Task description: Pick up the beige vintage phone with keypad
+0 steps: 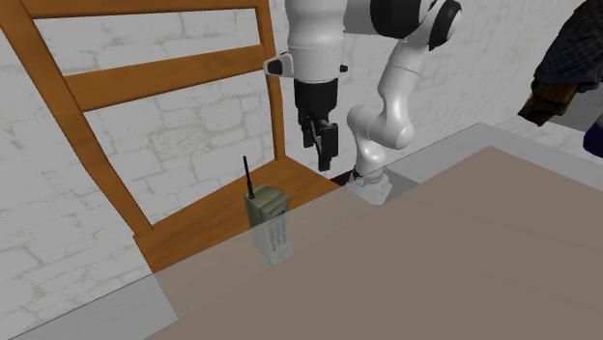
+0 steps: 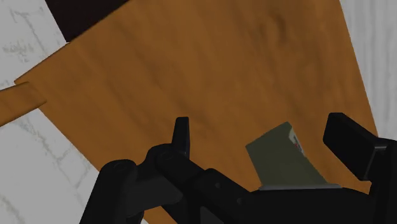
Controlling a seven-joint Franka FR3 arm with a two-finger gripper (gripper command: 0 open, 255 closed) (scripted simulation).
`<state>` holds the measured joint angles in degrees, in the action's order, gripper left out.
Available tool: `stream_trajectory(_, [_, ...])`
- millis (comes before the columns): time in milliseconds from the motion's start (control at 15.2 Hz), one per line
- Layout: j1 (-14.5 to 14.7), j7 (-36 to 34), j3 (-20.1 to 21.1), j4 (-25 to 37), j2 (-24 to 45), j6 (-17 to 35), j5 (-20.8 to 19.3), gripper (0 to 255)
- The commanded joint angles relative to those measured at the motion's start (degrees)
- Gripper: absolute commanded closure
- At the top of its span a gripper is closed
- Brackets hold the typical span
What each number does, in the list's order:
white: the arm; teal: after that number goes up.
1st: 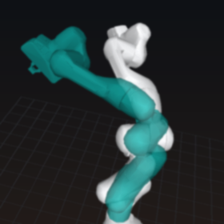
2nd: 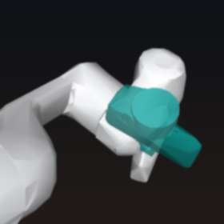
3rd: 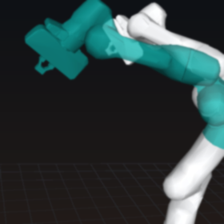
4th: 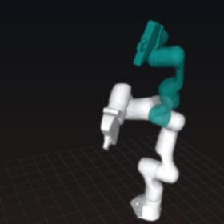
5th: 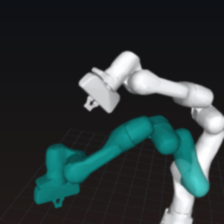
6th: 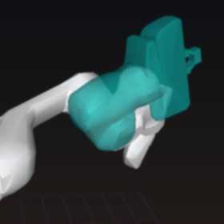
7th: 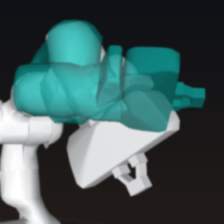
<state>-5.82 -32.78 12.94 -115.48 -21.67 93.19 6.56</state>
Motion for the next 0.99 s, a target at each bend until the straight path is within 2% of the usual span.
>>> stream_trajectory(0, [-0.73, -6.62, 1.71, 4.66, 4.46, -0.13, 0.24, 0])
stream_trajectory(330, [-1.78, -21.63, 4.44, 18.15, 16.37, -1.58, -0.99, 0])
stream_trajectory(594, [-1.37, -33.04, 5.17, 30.97, 26.62, -4.05, -3.02, 0])
stream_trajectory(660, [-1.24, -33.84, 5.12, 32.0, 27.4, -4.3, -3.18, 0])
stream_trajectory(924, [-1.35, -33.41, 4.98, 27.76, 26.5, -0.93, -2.89, 0])
